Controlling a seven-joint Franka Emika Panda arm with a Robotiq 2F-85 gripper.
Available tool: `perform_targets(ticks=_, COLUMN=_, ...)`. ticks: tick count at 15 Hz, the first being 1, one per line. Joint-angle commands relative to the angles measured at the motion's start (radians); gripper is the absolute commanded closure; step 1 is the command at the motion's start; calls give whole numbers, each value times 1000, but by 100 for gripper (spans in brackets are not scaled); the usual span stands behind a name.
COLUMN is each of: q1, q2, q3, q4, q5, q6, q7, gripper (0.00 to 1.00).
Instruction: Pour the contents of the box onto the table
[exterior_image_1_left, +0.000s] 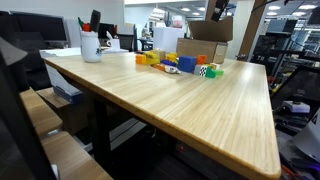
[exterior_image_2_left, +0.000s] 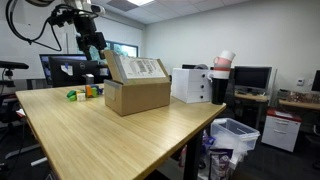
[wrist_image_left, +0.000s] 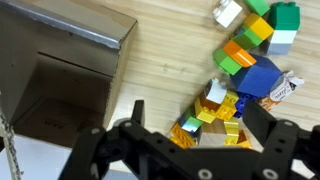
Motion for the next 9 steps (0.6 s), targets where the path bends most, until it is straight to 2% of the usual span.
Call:
perform_targets(ticks=1, q1=-24, q2=-10, q3=-8, q4=-33, q5=6, q6=-26, q7=-31, gripper=0)
perform_targets(ticks=9, q1=-26, q2=0, q3=-1, q4=-25, q5=9, q6=-15, q7=-8, gripper=0)
